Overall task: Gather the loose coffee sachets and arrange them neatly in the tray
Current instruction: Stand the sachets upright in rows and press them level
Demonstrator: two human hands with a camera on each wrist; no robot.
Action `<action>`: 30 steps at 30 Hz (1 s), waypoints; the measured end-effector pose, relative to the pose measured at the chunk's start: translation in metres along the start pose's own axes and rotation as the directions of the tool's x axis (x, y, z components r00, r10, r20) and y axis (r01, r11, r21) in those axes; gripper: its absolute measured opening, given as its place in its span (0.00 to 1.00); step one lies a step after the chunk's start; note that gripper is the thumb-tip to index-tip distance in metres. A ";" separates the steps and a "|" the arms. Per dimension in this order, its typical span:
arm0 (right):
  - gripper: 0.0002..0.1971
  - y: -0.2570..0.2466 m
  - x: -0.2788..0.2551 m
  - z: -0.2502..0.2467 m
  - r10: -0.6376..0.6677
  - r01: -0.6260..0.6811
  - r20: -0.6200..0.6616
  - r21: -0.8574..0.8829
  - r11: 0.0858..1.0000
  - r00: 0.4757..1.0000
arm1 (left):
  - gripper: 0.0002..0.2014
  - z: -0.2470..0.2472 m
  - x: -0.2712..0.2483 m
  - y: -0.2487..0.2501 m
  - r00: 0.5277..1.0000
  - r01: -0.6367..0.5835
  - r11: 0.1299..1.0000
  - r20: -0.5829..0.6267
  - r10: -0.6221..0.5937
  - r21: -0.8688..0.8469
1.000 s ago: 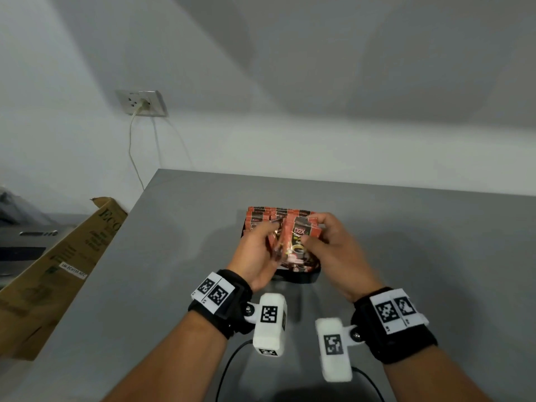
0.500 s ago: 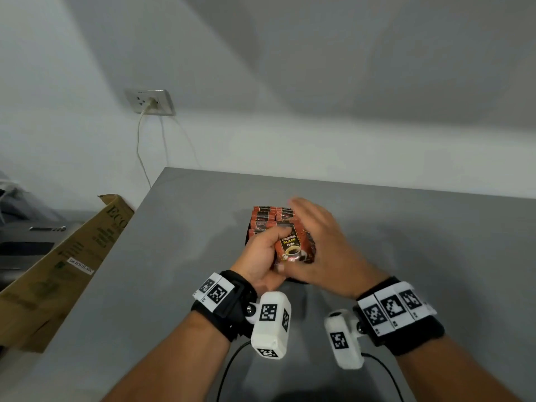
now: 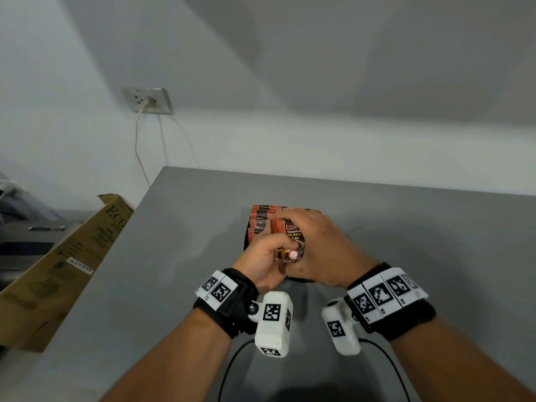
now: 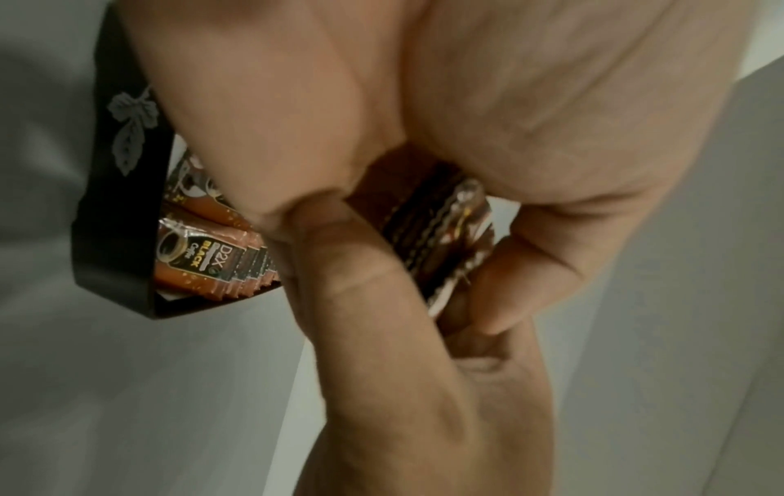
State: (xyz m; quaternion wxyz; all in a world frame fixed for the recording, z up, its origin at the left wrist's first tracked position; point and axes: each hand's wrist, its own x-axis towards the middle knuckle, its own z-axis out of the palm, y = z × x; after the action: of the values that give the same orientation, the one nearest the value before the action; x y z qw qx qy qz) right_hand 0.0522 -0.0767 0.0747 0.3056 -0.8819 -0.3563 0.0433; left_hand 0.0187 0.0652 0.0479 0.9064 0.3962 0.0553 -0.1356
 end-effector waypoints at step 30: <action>0.10 0.059 0.036 0.023 0.431 -0.414 -0.041 0.213 0.885 0.901 | 0.16 -0.058 0.007 0.022 0.781 -0.065 0.881 -0.526 0.337 0.469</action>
State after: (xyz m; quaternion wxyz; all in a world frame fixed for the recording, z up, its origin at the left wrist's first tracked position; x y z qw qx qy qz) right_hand 0.1074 -0.0744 0.0272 0.3906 -0.9044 -0.1356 0.1057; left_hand 0.0326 0.1209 0.0226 0.7434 0.6099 0.2608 0.0861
